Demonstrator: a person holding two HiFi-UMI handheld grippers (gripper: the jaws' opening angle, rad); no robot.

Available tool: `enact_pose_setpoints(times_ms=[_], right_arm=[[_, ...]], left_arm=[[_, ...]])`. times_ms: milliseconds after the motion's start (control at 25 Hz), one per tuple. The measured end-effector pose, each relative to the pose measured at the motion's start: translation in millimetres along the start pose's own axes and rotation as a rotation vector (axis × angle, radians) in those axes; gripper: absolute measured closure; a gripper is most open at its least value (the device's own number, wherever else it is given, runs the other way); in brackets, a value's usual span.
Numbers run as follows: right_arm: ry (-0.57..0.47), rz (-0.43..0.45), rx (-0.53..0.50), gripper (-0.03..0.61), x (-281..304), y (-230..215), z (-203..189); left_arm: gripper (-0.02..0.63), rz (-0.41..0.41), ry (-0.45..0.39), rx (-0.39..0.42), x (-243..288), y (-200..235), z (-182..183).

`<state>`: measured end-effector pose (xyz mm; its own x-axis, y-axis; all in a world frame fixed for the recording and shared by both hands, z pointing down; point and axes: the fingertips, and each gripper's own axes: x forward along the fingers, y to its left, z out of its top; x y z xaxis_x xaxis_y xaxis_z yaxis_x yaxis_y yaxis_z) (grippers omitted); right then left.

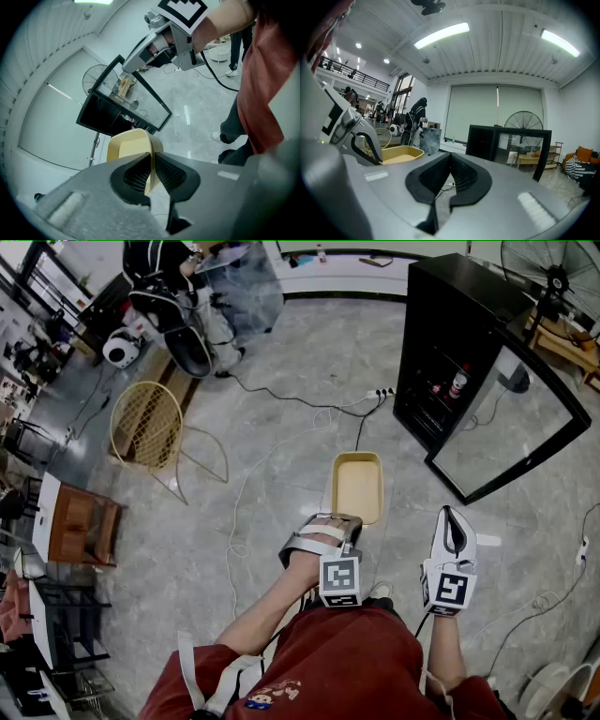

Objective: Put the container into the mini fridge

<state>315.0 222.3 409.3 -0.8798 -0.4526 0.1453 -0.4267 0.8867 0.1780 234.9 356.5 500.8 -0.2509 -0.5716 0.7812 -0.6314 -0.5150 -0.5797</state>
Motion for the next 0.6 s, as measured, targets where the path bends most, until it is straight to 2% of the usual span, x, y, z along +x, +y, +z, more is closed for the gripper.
enact_pose_setpoints(times_ms=[600], right_arm=[[-0.003,-0.014,-0.024,0.58,34.2,47.5,22.8]], left_arm=[[0.572,0.001,-0.044,0.004,5.3,23.5,-51.6]])
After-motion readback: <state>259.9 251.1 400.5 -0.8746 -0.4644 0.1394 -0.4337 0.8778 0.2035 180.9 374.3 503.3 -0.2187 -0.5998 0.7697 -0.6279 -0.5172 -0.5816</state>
